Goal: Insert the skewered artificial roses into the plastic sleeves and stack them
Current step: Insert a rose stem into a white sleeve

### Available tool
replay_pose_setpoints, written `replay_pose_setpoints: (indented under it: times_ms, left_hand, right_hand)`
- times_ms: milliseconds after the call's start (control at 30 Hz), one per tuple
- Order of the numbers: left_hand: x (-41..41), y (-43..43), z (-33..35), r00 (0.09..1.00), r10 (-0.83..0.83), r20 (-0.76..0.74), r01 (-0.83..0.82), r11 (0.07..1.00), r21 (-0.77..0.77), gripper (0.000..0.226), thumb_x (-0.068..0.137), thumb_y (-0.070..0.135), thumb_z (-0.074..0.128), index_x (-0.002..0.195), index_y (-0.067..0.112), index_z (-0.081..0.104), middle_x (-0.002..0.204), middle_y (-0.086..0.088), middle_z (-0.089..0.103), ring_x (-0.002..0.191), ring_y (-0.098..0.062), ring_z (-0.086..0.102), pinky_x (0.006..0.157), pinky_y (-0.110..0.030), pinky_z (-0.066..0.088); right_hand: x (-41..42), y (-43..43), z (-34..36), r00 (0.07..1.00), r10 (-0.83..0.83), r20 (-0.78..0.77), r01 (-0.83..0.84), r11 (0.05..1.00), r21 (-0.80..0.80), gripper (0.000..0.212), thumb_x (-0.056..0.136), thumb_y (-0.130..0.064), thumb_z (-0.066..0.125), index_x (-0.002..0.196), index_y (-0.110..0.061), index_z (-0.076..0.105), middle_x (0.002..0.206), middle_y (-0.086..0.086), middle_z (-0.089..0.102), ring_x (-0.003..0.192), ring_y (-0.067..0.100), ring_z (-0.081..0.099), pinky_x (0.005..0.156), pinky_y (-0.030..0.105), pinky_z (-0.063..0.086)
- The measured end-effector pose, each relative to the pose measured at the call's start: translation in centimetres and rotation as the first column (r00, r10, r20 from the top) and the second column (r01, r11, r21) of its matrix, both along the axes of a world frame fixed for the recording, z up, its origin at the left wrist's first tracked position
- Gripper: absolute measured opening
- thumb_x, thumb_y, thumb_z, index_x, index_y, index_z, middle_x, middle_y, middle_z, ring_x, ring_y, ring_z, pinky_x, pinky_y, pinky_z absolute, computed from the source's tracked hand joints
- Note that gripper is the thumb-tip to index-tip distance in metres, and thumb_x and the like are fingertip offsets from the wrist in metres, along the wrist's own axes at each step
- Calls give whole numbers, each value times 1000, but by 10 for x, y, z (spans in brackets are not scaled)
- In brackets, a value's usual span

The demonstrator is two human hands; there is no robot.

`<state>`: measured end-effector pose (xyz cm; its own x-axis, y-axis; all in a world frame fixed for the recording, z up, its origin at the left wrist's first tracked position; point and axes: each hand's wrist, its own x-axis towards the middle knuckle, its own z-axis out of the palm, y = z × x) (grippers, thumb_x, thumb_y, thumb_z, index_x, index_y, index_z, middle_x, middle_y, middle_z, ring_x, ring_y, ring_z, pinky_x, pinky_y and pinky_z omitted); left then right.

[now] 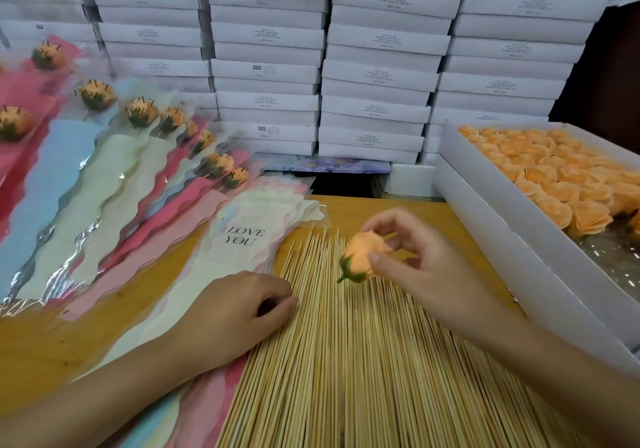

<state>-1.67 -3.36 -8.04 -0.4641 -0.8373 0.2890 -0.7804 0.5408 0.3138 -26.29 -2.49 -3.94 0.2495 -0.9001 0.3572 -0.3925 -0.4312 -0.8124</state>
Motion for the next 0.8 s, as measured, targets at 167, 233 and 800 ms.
replay_pose_setpoints:
  times_ms: [167,233,800]
  left_hand:
    - [-1,2,0,1000,-12,1,12,999,-39,39,98,45,40,66,23,46,62,7,51,68,-10,51,53,-17,32]
    - [-1,4,2,999,-30,-14,29,998,-60,37,96,51,35,70,28,47,67,12,51,69,-6,51,55,-15,33]
    - [-14,2,1,725,-44,-687,365,871,329,33,83,24,69,116,20,66,109,-6,70,94,-21,68,85,-26,54]
  right_hand:
    - [4,2,-26,999,-22,-46,20,999,-36,24,91,-18,63,105,-37,58,108,-25,60,96,-1,58,76,23,53]
    - [5,3,-29,996,-10,-84,1,994,-108,24,92,-17,63,106,-36,58,109,-26,60,101,-2,56,78,13,46]
    - [6,0,-35,981,106,-162,-144,959,-244,15,90,-21,64,103,-27,61,116,-21,58,115,2,55,96,10,38]
